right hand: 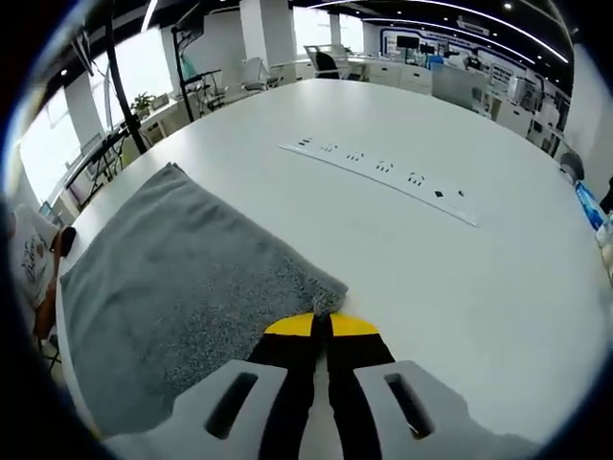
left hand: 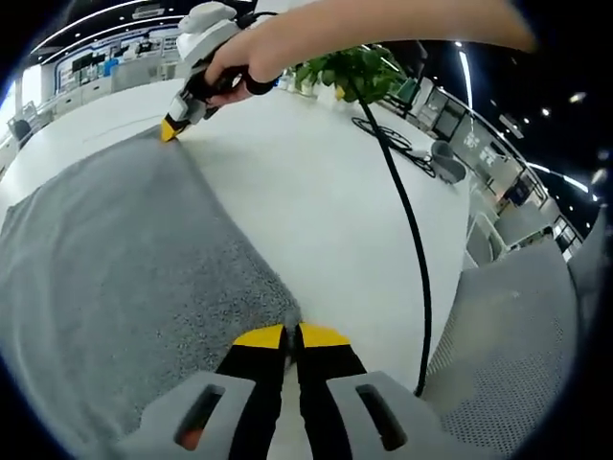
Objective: Fold the towel on the table until its edges align and the towel forms a compact rectangular stack.
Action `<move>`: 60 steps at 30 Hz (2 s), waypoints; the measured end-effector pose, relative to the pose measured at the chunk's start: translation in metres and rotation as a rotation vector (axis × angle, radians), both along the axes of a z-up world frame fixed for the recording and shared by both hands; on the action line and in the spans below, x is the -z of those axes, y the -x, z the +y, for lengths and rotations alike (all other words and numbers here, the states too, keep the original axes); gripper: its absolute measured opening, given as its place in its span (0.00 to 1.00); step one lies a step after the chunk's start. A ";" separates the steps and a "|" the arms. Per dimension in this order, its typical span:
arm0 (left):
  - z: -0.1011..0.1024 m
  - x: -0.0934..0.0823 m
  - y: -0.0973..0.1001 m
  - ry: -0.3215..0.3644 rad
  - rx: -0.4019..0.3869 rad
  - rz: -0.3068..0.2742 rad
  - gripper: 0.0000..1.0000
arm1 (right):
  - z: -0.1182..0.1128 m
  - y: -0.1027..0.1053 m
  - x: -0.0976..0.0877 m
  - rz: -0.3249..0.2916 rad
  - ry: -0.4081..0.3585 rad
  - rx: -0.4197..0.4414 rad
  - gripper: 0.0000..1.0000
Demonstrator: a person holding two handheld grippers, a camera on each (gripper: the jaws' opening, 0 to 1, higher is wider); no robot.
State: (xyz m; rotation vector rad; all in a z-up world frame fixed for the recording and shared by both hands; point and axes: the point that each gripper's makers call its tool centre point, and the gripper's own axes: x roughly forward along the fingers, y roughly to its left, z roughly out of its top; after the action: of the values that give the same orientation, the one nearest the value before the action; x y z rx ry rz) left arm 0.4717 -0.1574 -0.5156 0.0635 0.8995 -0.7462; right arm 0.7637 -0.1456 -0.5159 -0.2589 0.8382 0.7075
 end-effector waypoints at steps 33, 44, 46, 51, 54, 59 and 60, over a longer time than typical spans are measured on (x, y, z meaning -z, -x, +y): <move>-0.123 -0.002 -0.008 0.015 0.310 -0.061 0.04 | -0.130 -0.011 0.000 0.005 0.019 0.158 0.01; -0.123 -0.003 -0.008 0.000 0.278 -0.111 0.04 | -0.132 -0.014 0.001 0.006 -0.028 0.188 0.02; -0.123 -0.004 -0.009 0.012 0.272 -0.106 0.05 | -0.131 -0.014 0.001 0.013 -0.043 0.192 0.02; -0.126 -0.006 -0.005 0.020 0.271 -0.108 0.14 | -0.128 -0.014 -0.005 0.014 -0.040 0.192 0.03; -0.128 -0.007 -0.002 0.008 0.255 -0.126 0.24 | -0.129 -0.014 -0.007 0.005 -0.029 0.187 0.08; -0.121 -0.007 0.003 -0.029 0.218 -0.142 0.29 | -0.130 -0.009 -0.016 -0.002 -0.046 0.213 0.29; -0.119 -0.007 0.003 -0.036 0.213 -0.145 0.31 | -0.130 -0.008 -0.015 0.000 -0.046 0.211 0.30</move>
State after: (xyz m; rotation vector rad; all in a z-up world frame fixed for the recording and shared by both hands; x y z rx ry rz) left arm 0.4686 -0.2766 -0.5084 0.2452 0.7749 -0.9114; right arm 0.7721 -0.2752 -0.5007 -0.1264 0.8345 0.5287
